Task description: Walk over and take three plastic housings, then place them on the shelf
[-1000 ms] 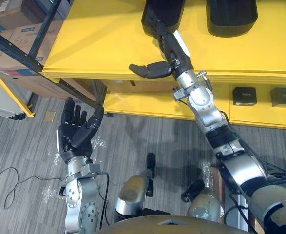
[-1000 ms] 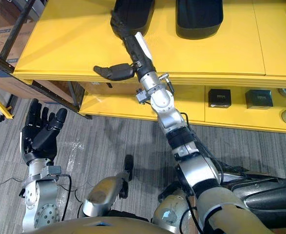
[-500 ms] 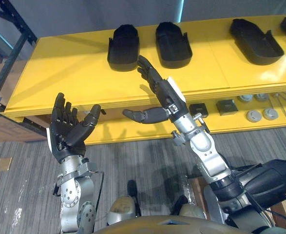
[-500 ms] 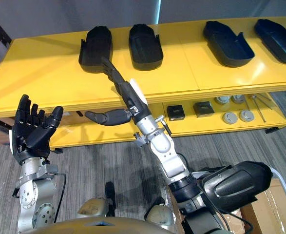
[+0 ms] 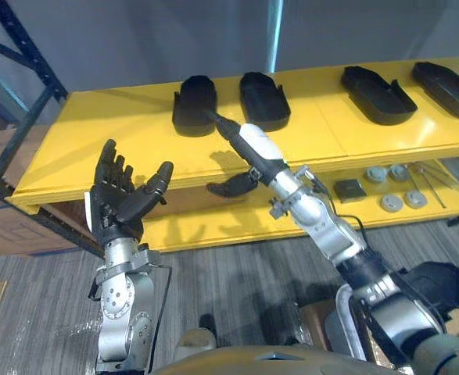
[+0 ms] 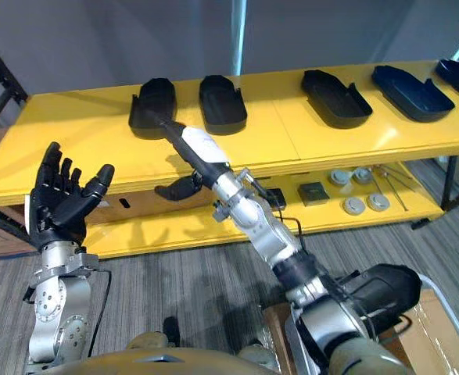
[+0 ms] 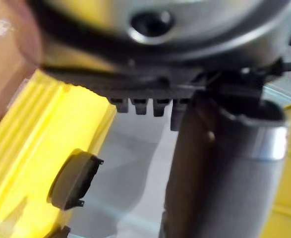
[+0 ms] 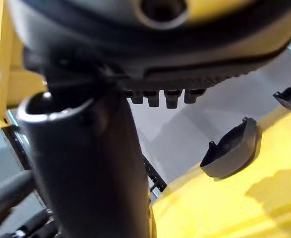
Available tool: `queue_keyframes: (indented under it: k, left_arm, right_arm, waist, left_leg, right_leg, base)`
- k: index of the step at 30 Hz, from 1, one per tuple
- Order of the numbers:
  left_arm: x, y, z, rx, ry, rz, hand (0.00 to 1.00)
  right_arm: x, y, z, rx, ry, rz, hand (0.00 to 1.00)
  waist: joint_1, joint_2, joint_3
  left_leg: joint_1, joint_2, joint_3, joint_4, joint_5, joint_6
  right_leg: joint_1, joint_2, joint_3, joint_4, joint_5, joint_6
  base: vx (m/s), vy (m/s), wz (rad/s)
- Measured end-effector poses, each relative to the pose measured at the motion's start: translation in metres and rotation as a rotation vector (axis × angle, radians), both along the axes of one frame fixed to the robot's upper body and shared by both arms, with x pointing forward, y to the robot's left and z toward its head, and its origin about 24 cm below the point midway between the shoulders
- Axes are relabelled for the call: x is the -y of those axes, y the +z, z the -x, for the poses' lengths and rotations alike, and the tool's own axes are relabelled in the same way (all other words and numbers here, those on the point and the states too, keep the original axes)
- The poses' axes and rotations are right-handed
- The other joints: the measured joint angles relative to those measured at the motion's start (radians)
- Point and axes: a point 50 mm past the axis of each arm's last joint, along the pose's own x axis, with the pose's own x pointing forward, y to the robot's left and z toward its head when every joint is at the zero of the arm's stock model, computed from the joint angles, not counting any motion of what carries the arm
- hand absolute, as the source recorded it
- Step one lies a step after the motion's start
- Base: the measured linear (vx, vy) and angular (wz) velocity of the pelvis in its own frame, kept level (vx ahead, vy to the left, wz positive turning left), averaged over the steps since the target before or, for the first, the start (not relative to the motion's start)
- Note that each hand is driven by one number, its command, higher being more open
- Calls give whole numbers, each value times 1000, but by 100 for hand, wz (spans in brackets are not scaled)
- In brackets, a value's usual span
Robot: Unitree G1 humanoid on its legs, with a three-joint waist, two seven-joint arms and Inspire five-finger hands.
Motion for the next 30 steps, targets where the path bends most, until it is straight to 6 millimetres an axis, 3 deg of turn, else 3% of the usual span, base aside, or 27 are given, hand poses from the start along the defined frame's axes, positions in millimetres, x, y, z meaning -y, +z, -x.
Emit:
queue_keyframes:
  k: [7,12,16,18,23,30]
  left_arm:
    - [1,-16,11,-80,-31,-5,100]
    - [5,-20,14,-97,-66,-5,100]
    - [12,-23,13,-106,-105,4,100]
    - [14,-23,12,-109,-116,10,100]
    - [21,-32,12,-140,-141,35,100]
    - [28,-35,11,-144,-160,82,100]
  right_arm:
    - [10,1,-37,35,-160,142,100]
    - [31,7,-56,1,-294,146,100]
    - [42,26,-67,12,-367,101,100]
    - [43,47,-74,66,-407,77,100]
    - [53,79,-84,104,-479,-16,100]
    - [67,97,-90,101,-530,-1,100]
  waist:
    - [69,2,-6]
    - [89,11,3]
    - [103,36,31]
    - [100,50,65]
    - [106,67,111]
    - [110,86,163]
  left_leg:
    - [-54,-11,-90,0,27,4]
    - [-87,-25,-143,0,42,9]
    - [-105,-43,-155,0,50,15]
    - [-120,-53,-168,0,62,18]
    - [-145,-68,-178,0,76,21]
    - [-157,-86,-190,0,93,16]
  right_leg:
    - [6,-1,-92,-6,-4,-2]
    - [-15,-28,-142,50,-34,2]
    - [-58,-79,-146,151,-84,1]
    - [-91,-111,-153,217,-114,-1]
    - [-136,-154,-155,302,-151,-2]
    - [-166,-199,-155,381,-187,0]
  base:
    - [4,-11,36]
    - [-3,23,35]
    - [-26,42,12]
    - [-46,22,17]
    - [-29,-13,11]
    - [-13,-44,7]
